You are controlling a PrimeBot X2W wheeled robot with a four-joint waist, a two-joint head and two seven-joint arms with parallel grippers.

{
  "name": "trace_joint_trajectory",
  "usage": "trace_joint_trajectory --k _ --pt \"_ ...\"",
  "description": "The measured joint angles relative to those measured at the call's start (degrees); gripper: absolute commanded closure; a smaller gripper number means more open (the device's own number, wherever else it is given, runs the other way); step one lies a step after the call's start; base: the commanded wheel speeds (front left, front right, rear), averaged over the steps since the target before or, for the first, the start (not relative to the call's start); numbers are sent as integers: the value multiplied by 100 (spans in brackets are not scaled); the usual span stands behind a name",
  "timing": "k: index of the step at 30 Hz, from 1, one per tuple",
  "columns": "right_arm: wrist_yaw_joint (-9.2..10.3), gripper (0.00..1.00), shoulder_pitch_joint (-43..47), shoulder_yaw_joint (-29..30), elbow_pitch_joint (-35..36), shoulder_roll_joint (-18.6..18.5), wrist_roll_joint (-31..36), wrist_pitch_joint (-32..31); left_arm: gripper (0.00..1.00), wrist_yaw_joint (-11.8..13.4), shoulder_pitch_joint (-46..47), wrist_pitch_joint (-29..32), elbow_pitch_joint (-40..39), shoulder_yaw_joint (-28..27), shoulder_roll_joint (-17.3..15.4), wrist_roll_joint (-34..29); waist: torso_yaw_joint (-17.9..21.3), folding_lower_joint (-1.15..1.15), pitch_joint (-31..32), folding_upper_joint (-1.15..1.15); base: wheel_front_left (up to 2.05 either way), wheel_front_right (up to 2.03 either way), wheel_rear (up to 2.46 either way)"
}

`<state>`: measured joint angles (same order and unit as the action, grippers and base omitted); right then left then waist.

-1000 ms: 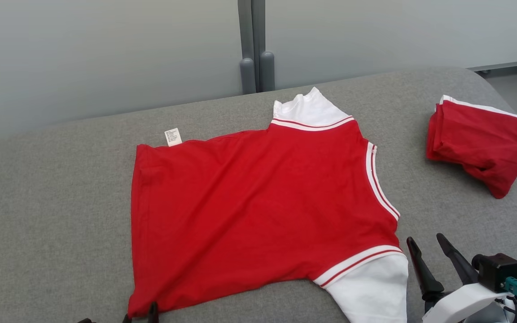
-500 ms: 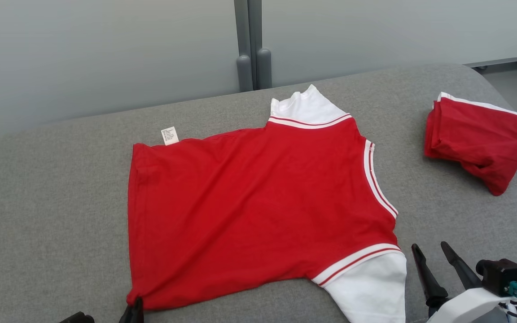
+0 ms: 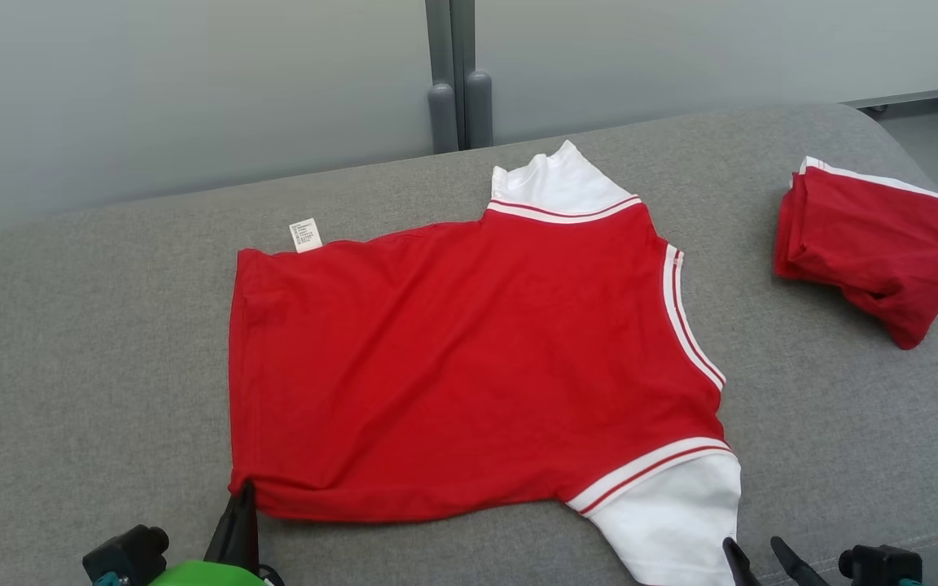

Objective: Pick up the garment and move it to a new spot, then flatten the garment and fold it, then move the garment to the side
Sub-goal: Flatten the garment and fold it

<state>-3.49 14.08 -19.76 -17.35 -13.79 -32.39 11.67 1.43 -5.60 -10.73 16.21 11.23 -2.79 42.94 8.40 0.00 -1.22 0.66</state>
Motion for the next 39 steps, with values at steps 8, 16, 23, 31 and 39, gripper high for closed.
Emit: trace_joint_trajectory --k 8,16,23,31,39 --pt "-71 0 23 -69 -397 197 -224 -81 100 -51 75 -26 -32 146 1 -114 -45 0 -46 0 0 0 0" --pt "-151 5 -100 -104 -748 327 -308 -114 100 -68 120 -44 -31 198 3 -147 -164 0 -86 0 0 0 0" --pt "-205 66 -343 -177 -1051 355 -333 -122 100 -68 121 -51 -32 187 3 -154 -210 0 -110 0 0 0 0" --pt "-304 100 -516 -238 -945 352 -342 -52 100 -68 121 -71 -38 181 3 -155 -236 0 -123 0 0 0 0" --pt "-336 100 -700 -230 -285 -12 -335 48 100 -66 121 -146 -192 105 2 -155 -93 0 -90 0 0 0 0"
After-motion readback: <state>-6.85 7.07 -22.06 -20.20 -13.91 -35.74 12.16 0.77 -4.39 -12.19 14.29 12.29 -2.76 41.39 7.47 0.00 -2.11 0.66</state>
